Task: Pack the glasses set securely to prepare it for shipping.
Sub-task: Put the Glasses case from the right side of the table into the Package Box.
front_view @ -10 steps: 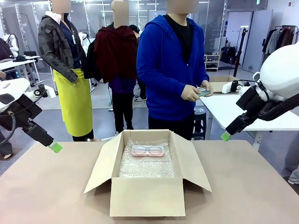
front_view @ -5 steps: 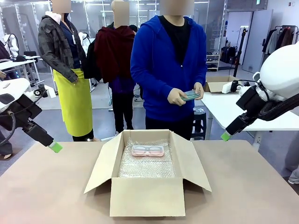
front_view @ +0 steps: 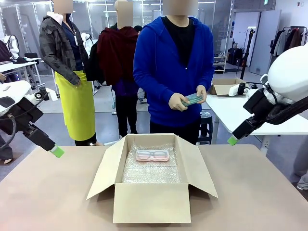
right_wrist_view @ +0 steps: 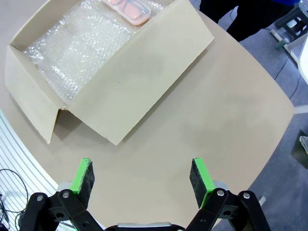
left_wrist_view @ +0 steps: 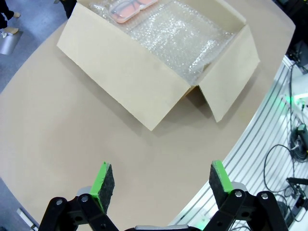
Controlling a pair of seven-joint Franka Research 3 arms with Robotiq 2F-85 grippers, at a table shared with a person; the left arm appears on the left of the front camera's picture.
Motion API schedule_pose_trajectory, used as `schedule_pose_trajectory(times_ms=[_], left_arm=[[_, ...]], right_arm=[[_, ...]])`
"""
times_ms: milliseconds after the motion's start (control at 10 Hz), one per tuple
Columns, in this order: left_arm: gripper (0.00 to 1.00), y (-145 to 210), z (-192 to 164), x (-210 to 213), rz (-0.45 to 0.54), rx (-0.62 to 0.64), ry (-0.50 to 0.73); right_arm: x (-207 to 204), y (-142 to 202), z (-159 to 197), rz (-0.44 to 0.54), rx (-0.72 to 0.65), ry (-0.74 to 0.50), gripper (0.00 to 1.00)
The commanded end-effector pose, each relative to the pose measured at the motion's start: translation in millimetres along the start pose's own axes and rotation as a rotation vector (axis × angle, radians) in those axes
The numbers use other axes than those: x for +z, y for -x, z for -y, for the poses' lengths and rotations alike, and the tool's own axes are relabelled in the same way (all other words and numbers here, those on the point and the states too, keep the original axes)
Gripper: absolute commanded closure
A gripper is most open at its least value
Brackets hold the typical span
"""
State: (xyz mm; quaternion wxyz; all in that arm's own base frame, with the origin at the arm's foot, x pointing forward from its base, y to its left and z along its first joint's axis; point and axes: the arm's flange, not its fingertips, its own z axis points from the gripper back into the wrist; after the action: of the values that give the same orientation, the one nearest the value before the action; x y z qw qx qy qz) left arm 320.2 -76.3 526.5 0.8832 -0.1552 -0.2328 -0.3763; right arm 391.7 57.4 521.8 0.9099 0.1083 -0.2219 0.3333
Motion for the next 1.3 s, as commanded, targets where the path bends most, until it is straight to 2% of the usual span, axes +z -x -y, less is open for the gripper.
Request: schedule_pose_trajectory(times_ms=[0,1200], left_arm=[[0.0,0.6,-1.3,0.3,0.018,-0.012,0.018],[0.0,0.6,-1.3,0.3,0.018,-0.012,0.018]], right_arm=[[0.7,-0.9,-0.1,0.002,-0.001,0.01,0.0],[0.7,-0.9,-0.1,0.002,-0.001,0.01,0.0]])
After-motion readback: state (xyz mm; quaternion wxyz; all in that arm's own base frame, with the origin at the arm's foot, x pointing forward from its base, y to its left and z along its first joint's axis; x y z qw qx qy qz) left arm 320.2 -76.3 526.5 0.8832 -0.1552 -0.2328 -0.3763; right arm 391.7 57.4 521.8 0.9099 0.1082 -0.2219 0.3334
